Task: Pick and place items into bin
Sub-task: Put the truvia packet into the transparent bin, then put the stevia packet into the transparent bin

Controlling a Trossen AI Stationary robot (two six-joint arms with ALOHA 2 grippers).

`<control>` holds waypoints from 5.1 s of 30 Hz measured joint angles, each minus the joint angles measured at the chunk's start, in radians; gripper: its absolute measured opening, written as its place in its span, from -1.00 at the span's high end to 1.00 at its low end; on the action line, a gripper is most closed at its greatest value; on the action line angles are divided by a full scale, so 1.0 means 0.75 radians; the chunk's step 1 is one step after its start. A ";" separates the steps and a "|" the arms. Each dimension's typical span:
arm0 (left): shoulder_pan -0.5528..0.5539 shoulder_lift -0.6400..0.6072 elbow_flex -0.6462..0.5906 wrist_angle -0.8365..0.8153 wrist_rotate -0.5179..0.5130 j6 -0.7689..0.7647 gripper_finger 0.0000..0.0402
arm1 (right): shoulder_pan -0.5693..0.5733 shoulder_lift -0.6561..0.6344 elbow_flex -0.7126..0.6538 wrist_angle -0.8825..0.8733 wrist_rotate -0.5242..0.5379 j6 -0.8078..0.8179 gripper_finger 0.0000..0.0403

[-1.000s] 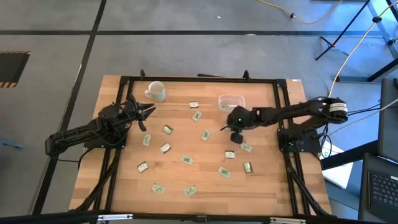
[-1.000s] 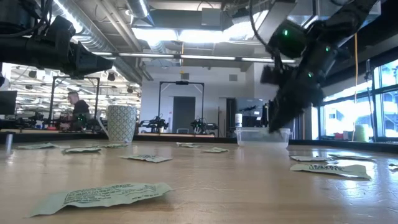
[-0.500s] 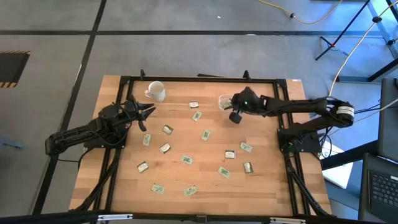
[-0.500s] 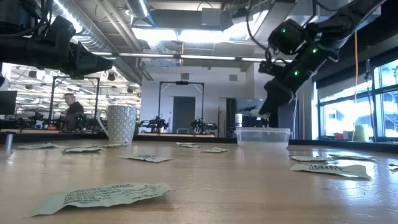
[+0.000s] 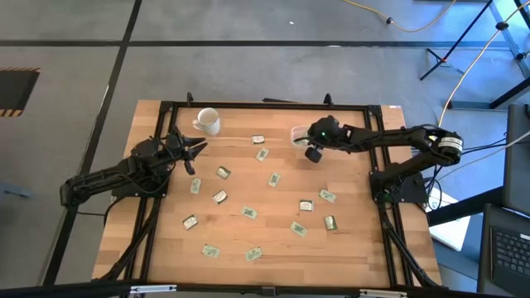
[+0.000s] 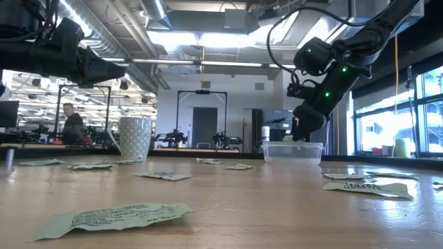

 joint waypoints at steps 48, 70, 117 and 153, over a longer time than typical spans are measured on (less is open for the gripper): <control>0.000 0.000 0.000 0.001 -0.001 0.000 0.59 | 0.851 -0.005 0.002 -0.753 -0.321 0.879 0.38; 0.000 0.000 0.000 0.001 0.000 0.000 0.59 | 0.850 0.029 0.034 -0.780 -0.300 0.864 0.79; 0.000 0.000 0.000 0.000 0.000 0.021 0.59 | -0.044 -0.073 0.153 -0.321 -0.047 0.069 0.81; 0.000 0.000 0.000 0.000 0.000 0.021 0.59 | -0.043 -0.074 0.011 -0.176 -0.046 0.105 0.55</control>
